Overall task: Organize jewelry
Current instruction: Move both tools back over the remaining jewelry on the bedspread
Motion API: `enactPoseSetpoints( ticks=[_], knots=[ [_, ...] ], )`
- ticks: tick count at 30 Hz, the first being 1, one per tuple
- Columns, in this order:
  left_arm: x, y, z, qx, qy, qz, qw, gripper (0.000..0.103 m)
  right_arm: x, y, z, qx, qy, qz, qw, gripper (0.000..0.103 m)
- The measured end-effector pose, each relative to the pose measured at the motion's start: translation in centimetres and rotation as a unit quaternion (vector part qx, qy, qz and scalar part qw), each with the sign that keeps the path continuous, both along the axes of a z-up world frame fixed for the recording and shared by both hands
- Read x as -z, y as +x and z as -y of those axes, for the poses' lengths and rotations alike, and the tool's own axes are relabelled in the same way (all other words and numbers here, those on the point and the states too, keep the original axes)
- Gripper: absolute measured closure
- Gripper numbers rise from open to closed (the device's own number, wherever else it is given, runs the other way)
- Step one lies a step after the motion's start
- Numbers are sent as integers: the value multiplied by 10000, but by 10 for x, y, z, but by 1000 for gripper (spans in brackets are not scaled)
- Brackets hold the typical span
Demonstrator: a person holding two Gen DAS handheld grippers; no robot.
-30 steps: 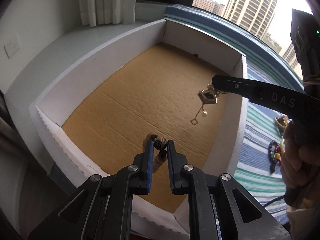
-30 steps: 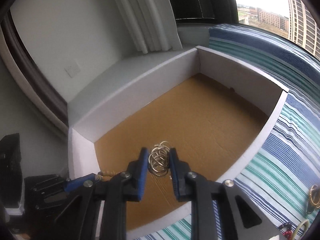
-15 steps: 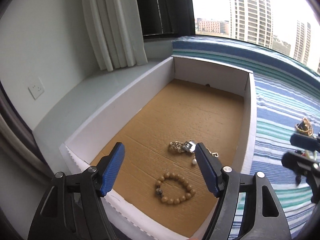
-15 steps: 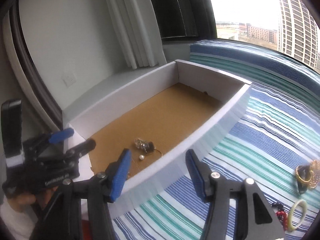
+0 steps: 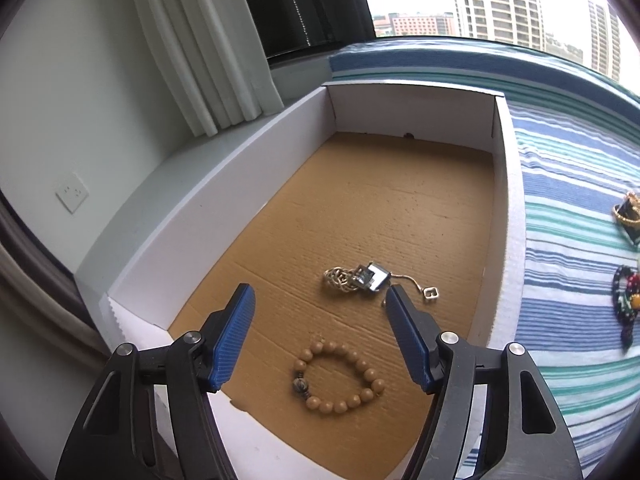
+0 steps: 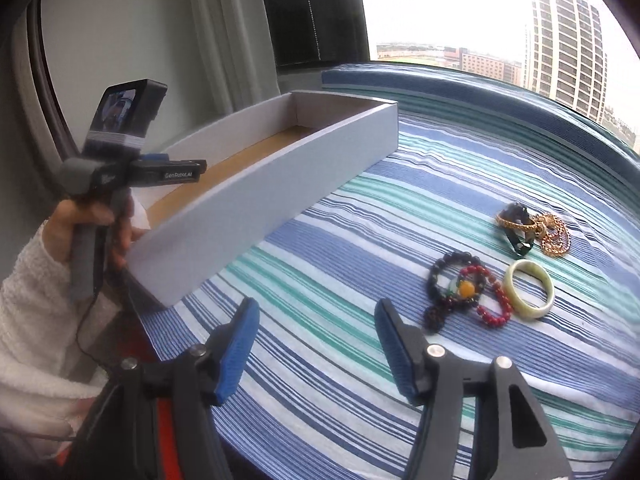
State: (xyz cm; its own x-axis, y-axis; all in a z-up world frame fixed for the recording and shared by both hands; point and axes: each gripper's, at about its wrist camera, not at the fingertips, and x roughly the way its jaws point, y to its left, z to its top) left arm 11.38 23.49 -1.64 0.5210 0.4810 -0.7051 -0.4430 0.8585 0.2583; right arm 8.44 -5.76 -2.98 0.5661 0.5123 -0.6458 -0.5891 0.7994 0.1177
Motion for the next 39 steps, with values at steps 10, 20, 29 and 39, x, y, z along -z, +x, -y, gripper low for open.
enactPoseSetpoints(
  ticks=[10, 20, 29, 39],
  knots=[
    [-1, -24, 13, 119, -173, 48, 9998, 32, 10, -25, 53, 626, -151, 22, 9979, 42],
    [-54, -73, 43, -121, 424, 1430, 9887, 5, 2, -54, 103, 1388, -377, 373, 9889, 32],
    [-82, -99, 130, 1498, 134, 1762, 9728, 1, 14, -69, 146, 2378, -567, 562, 9680, 21],
    [17, -66, 196, 2593, -1604, -84, 9524, 1, 37, -73, 155, 2605, -558, 162, 9637, 21]
  ],
)
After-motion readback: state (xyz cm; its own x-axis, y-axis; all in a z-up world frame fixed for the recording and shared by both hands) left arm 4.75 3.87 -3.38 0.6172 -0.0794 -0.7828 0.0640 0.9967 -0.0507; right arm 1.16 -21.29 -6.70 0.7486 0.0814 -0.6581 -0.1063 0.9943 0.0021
